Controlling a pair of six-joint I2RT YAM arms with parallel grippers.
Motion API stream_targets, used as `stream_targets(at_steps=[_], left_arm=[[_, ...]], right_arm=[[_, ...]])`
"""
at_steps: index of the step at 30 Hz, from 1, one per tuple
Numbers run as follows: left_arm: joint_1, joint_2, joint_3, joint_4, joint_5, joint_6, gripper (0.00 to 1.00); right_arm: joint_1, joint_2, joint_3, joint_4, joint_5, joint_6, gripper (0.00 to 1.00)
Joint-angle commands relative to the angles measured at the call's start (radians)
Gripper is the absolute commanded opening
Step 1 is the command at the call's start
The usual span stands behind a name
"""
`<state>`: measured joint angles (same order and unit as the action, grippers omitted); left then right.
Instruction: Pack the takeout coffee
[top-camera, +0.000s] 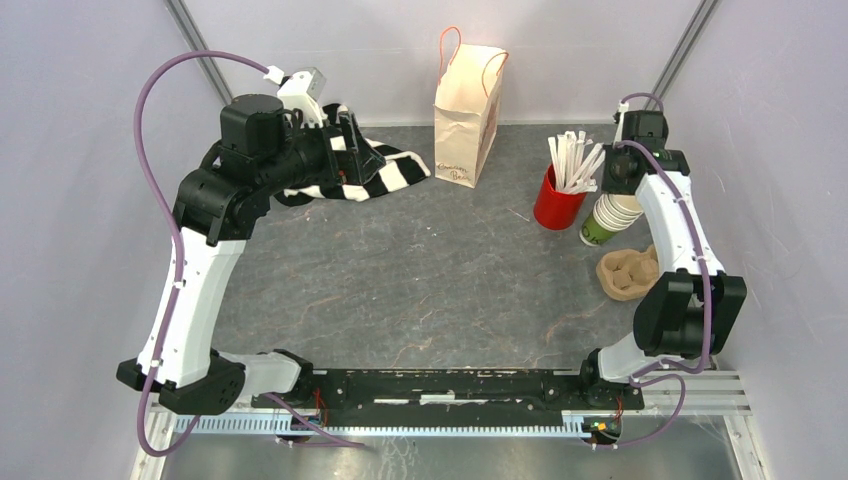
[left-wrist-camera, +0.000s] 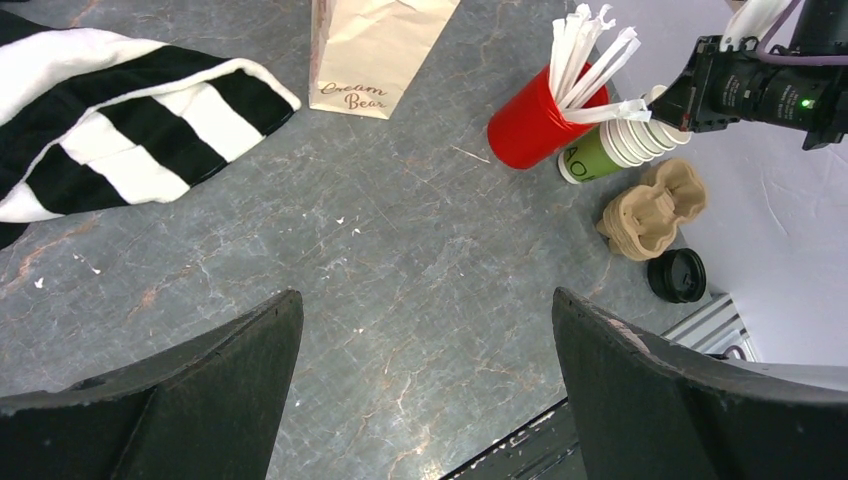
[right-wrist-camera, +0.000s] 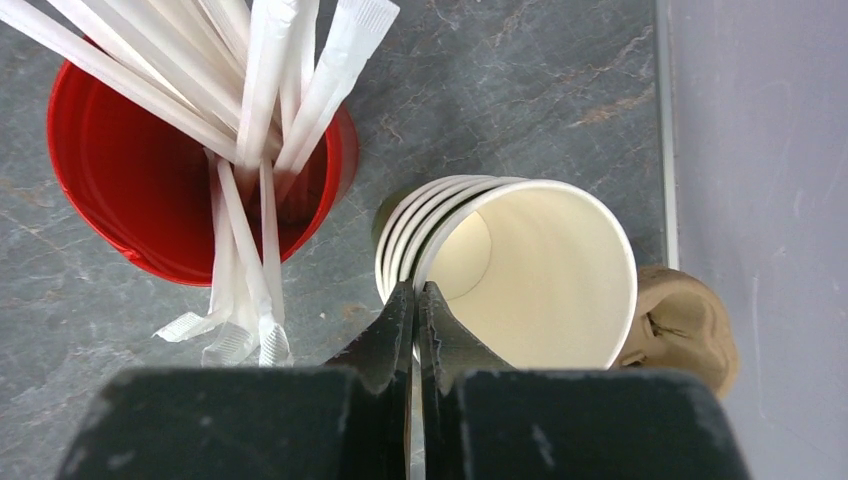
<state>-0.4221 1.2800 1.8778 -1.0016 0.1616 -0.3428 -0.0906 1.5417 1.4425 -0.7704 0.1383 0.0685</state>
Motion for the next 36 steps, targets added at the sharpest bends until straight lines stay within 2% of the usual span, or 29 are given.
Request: stream_targets(at_steps=[1, 8, 20, 22, 25, 28, 30, 34, 36], left_arm=[[0.001, -0.040, -0.005, 0.018, 0.022, 0.032, 1.00], [0.001, -0.065, -0.022, 0.015, 0.030, 0.023, 1.00], [0.001, -0.064, -0.003, 0.012, 0.025, -0.023, 1.00], [0.002, -0.060, 0.005, 0.008, 0.022, -0.035, 1.00], [0.002, -0.057, 0.013, 0.006, 0.014, -0.064, 1.00], [0.001, -0.059, 0.017, 0.009, -0.008, -0.103, 1.00], [0.001, -0.064, 0.013, 0.017, -0.023, -0.129, 1.00], [0.003, -0.073, 0.000, 0.041, -0.046, -0.179, 1.00], [0.003, -0.074, -0.007, 0.054, -0.048, -0.200, 1.00]], right_arm=[[0.049, -0.038, 0.055, -0.009, 0.134, -0.037, 0.00], [0.140, -0.034, 0.076, -0.037, 0.300, -0.102, 0.00], [0.200, -0.144, 0.284, -0.206, 0.401, -0.077, 0.00], [0.214, -0.184, 0.304, -0.205, 0.375, -0.100, 0.00], [0.254, -0.253, 0.275, -0.170, 0.200, -0.144, 0.00], [0.372, -0.328, 0.160, -0.106, -0.006, -0.164, 0.00], [0.490, -0.363, 0.068, -0.069, -0.070, -0.157, 0.00], [0.802, -0.379, -0.086, -0.022, -0.035, -0.109, 0.00], [0.965, -0.360, -0.143, 0.004, 0.031, -0.088, 0.00]])
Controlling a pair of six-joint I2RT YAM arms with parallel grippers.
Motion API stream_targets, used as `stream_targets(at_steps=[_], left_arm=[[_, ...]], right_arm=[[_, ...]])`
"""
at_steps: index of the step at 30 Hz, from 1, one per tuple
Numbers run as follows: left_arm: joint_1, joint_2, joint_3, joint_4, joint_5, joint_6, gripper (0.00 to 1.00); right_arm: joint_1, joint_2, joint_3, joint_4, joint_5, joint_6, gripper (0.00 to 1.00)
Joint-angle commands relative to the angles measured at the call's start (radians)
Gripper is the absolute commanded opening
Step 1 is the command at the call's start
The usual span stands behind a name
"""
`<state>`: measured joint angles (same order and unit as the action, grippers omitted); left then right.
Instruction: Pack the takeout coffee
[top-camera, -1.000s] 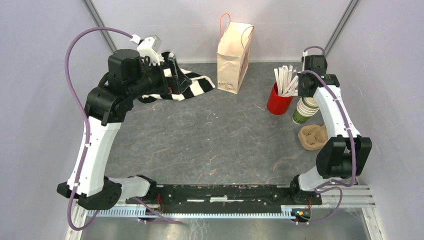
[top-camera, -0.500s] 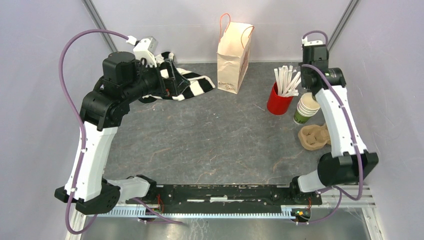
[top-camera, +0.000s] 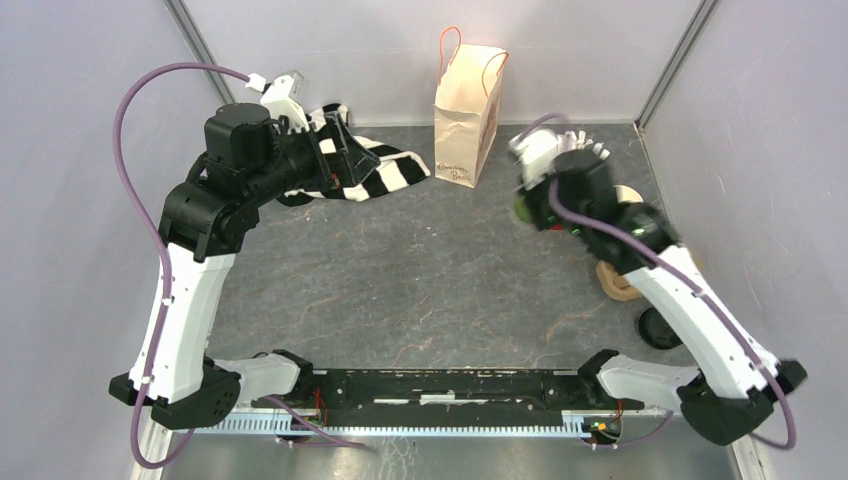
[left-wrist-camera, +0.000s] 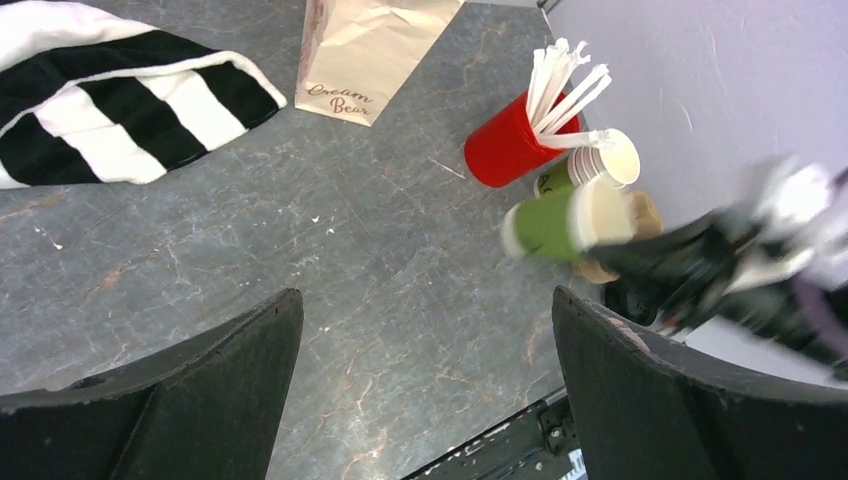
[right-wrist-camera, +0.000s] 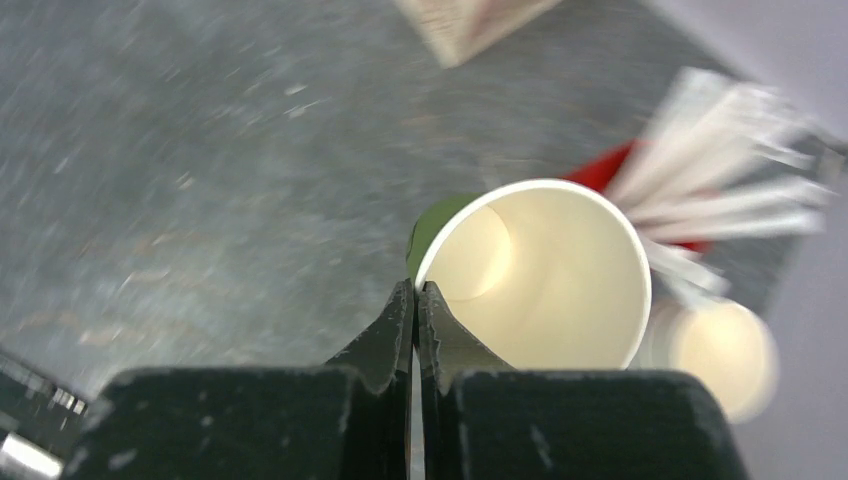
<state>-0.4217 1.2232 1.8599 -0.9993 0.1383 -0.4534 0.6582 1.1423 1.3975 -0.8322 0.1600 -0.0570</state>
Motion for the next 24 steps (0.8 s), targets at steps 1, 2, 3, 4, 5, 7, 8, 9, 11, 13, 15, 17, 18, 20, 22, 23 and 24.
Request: stream_targets(at_steps=[1, 2, 3, 4, 5, 7, 8, 9, 11, 13, 15, 17, 18, 20, 22, 23, 24], left_arm=[[0.003, -0.017, 0.009, 0.056, -0.025, -0.098, 1.00], [0.003, -0.015, 0.007, 0.061, -0.024, -0.105, 1.00], [0.003, -0.014, 0.007, 0.064, -0.025, -0.111, 1.00], [0.002, -0.011, 0.008, 0.065, -0.025, -0.115, 1.00], [0.003, -0.009, 0.008, 0.065, -0.025, -0.119, 1.00], [0.003, -0.008, 0.007, 0.063, -0.027, -0.125, 1.00], [0.003, -0.009, 0.007, 0.061, -0.029, -0.126, 1.00], [0.003, -0.012, 0.005, 0.059, -0.031, -0.128, 1.00], [0.002, -0.018, 0.004, 0.053, -0.038, -0.127, 1.00], [0.002, -0.019, 0.008, 0.044, -0.042, -0.126, 1.00], [0.003, -0.022, 0.010, 0.039, -0.043, -0.125, 1.00], [0.003, -0.026, 0.005, 0.038, -0.047, -0.125, 1.00], [0.003, -0.028, 0.003, 0.038, -0.050, -0.124, 1.00], [0.002, -0.030, 0.002, 0.038, -0.052, -0.122, 1.00], [0.003, -0.029, 0.002, 0.037, -0.051, -0.120, 1.00], [0.003, -0.028, 0.002, 0.037, -0.051, -0.119, 1.00], [0.003, -0.029, 0.000, 0.037, -0.051, -0.119, 1.00]], right_arm=[[0.284, 0.055, -0.118, 0.078, 0.028, 0.049, 0.00], [0.362, 0.076, -0.134, 0.089, 0.053, 0.055, 0.00], [0.413, 0.095, -0.148, 0.104, 0.069, 0.055, 0.00], [0.472, 0.116, -0.161, 0.120, 0.082, 0.055, 0.00], [0.518, 0.133, -0.177, 0.144, 0.084, 0.055, 0.00], [0.573, 0.162, -0.207, 0.191, 0.079, 0.055, 0.00], [0.595, 0.174, -0.226, 0.220, 0.069, 0.055, 0.00], [0.607, 0.179, -0.246, 0.251, 0.046, 0.055, 0.00], [0.615, 0.183, -0.292, 0.318, 0.002, 0.093, 0.00], [0.622, 0.184, -0.327, 0.366, -0.006, 0.108, 0.00], [0.627, 0.193, -0.347, 0.381, 0.000, 0.111, 0.00], [0.629, 0.211, -0.360, 0.374, 0.017, 0.110, 0.00], [0.632, 0.221, -0.360, 0.364, 0.028, 0.110, 0.00], [0.646, 0.241, -0.350, 0.341, 0.059, 0.110, 0.00], [0.665, 0.258, -0.338, 0.315, 0.090, 0.108, 0.01], [0.671, 0.263, -0.335, 0.309, 0.098, 0.112, 0.02], [0.674, 0.267, -0.335, 0.303, 0.099, 0.115, 0.03]])
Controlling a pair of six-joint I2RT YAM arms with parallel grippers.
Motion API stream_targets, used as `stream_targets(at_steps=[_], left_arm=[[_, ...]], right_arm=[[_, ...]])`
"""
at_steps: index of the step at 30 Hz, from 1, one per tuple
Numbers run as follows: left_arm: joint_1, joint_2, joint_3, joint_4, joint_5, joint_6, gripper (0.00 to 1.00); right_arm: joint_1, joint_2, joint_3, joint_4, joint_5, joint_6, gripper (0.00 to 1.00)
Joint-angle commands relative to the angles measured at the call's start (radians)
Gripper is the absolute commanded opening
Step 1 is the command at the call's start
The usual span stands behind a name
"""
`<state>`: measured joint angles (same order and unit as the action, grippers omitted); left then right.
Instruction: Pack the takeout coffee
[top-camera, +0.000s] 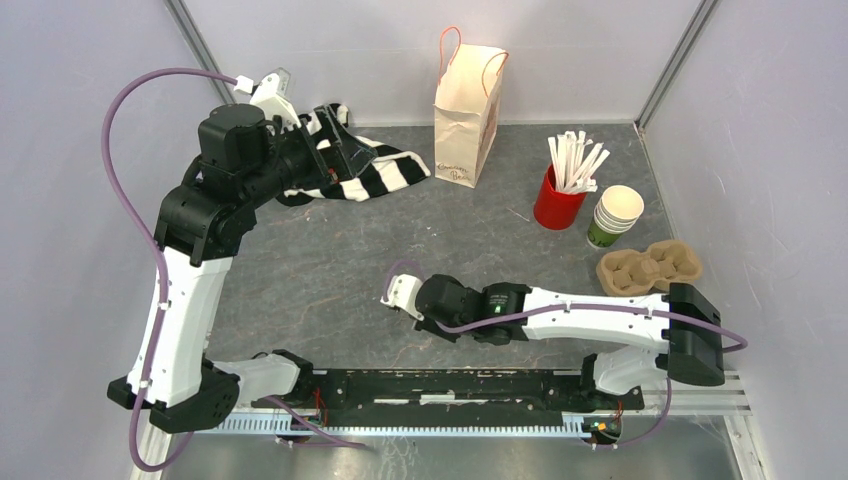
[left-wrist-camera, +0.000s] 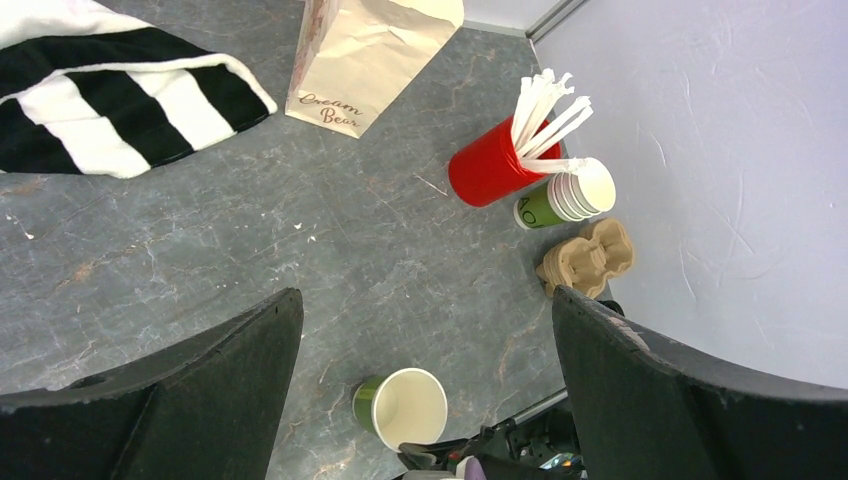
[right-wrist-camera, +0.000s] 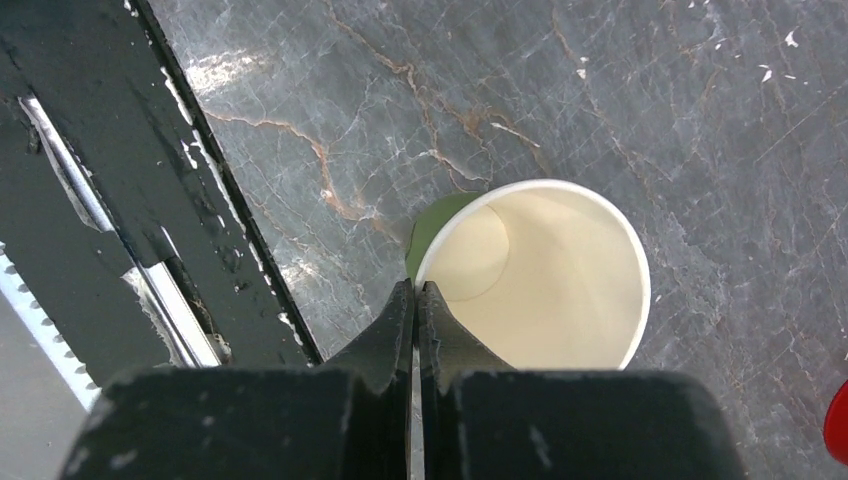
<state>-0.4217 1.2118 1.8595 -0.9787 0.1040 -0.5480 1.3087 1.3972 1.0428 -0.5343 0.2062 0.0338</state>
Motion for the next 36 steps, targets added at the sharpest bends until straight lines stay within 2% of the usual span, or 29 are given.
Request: stream_targets(at_steps=[1, 3, 6, 10, 13, 15, 21, 25, 28, 33, 36], left_arm=[[0.002, -0.017, -0.001, 0.017, -0.017, -0.023, 1.00], [0.003, -0.017, -0.005, 0.018, -0.013, -0.021, 1.00], [0.002, -0.017, -0.005, 0.019, -0.008, -0.017, 1.00], [0.002, -0.016, -0.001, 0.020, -0.003, -0.007, 1.00], [0.003, -0.019, -0.005, 0.019, -0.001, -0.006, 1.00], [0.002, -0.020, -0.005, 0.017, 0.001, -0.001, 1.00], [0.002, -0.024, 0.007, -0.003, 0.005, 0.020, 1.00], [0.003, -0.017, 0.012, -0.007, 0.030, 0.030, 1.00], [0.002, 0.006, 0.035, -0.016, 0.054, 0.046, 1.00], [0.003, 0.035, 0.068, -0.037, 0.096, 0.078, 1.00], [0.002, 0.049, 0.075, -0.048, 0.127, 0.095, 1.00]], right_arm=[[0.025, 0.013, 0.022, 0.000, 0.054, 0.030, 0.04], [0.026, 0.010, 0.027, -0.011, 0.063, 0.046, 0.10], [0.025, -0.002, 0.068, -0.050, 0.084, 0.064, 0.34], [0.026, -0.030, 0.207, -0.152, 0.158, 0.085, 0.53], [-0.007, -0.081, 0.259, -0.193, 0.259, 0.130, 0.58], [-0.087, -0.122, 0.245, -0.204, 0.278, 0.181, 0.59], [-0.483, -0.293, 0.038, -0.244, 0.310, 0.381, 0.61], [-0.722, -0.406, -0.076, -0.320, 0.407, 0.487, 0.61], [-0.914, -0.473, -0.145, -0.359, 0.452, 0.510, 0.52], [-1.248, -0.574, -0.246, -0.346, 0.501, 0.475, 0.51], [-1.498, -0.597, -0.291, -0.271, 0.460, 0.402, 0.52]])
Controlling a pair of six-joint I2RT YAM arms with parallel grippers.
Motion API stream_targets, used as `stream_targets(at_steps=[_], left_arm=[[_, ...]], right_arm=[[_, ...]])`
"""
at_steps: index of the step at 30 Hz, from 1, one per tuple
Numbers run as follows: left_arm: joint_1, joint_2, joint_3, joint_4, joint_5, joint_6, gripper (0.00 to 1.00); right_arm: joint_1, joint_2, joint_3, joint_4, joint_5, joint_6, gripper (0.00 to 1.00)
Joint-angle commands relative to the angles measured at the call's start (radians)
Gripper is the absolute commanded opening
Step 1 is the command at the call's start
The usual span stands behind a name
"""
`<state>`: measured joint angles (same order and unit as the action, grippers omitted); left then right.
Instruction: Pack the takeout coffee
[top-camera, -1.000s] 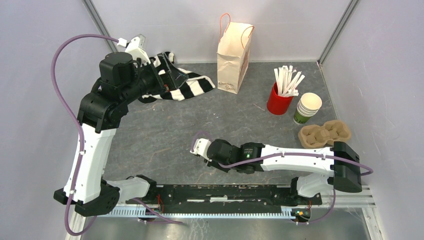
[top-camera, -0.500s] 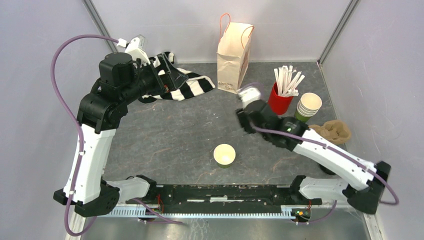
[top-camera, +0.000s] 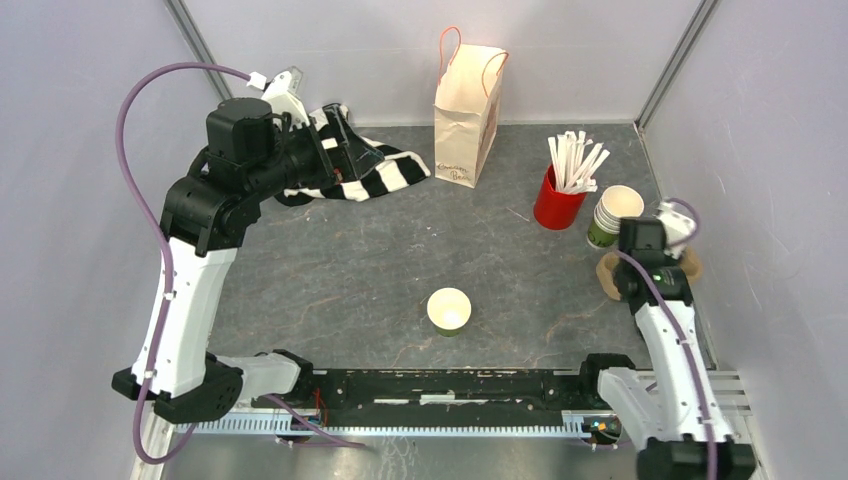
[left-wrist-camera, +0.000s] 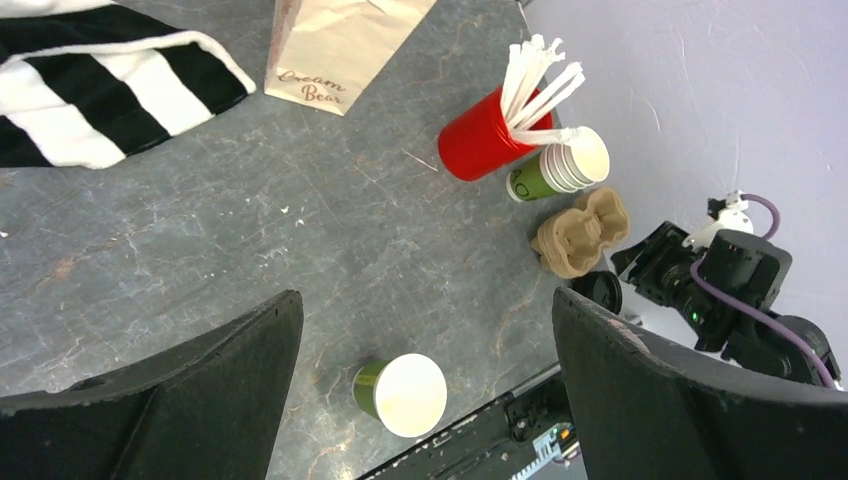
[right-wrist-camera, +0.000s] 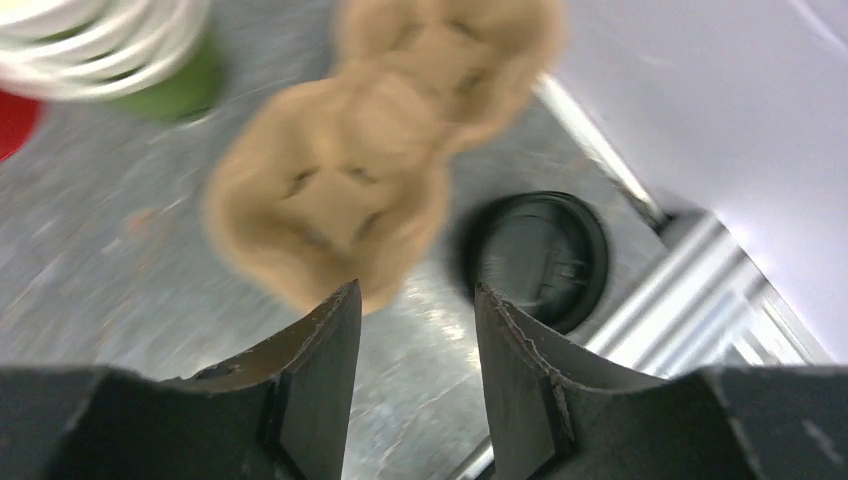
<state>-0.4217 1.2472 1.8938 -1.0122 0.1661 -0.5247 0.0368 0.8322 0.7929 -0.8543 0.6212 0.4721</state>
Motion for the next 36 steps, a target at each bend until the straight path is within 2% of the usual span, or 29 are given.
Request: stream_targets(at_steps=[1, 2, 5, 13, 15, 17, 19, 20, 26, 36], left_arm=[[0.000, 0.018, 0.037, -0.016, 0.078, 0.072, 1.00], [-0.001, 0.023, 0.032, -0.016, 0.092, 0.070, 1.00], [-0.021, 0.037, 0.011, -0.008, 0.123, 0.066, 1.00], [-0.043, 0.089, 0.025, -0.028, 0.177, 0.072, 1.00], [-0.043, 0.097, 0.022, -0.029, 0.180, 0.072, 1.00], [-0.043, 0.103, 0.023, -0.026, 0.182, 0.072, 1.00], [-0.043, 0.110, 0.029, -0.025, 0.184, 0.074, 1.00], [-0.043, 0.110, 0.031, -0.023, 0.182, 0.075, 1.00], [-0.044, 0.115, 0.025, -0.019, 0.182, 0.078, 1.00], [-0.049, 0.129, 0.028, -0.009, 0.197, 0.077, 1.00]], right_arm=[[-0.308, -0.030, -0.060, 0.081, 0.016, -0.057, 0.53], [-0.369, -0.021, -0.071, 0.101, 0.001, -0.066, 0.53], [-0.422, 0.013, -0.103, 0.154, 0.038, -0.032, 0.56], [-0.548, 0.057, -0.151, 0.253, -0.036, -0.018, 0.58], [-0.573, 0.057, -0.180, 0.307, -0.102, -0.040, 0.58], [-0.588, 0.056, -0.203, 0.358, -0.171, -0.065, 0.55], [-0.603, 0.060, -0.218, 0.382, -0.235, -0.073, 0.45], [-0.610, 0.059, -0.225, 0.393, -0.265, -0.076, 0.44], [-0.634, 0.072, -0.261, 0.451, -0.343, -0.094, 0.44], [-0.649, 0.072, -0.302, 0.457, -0.337, -0.090, 0.42]])
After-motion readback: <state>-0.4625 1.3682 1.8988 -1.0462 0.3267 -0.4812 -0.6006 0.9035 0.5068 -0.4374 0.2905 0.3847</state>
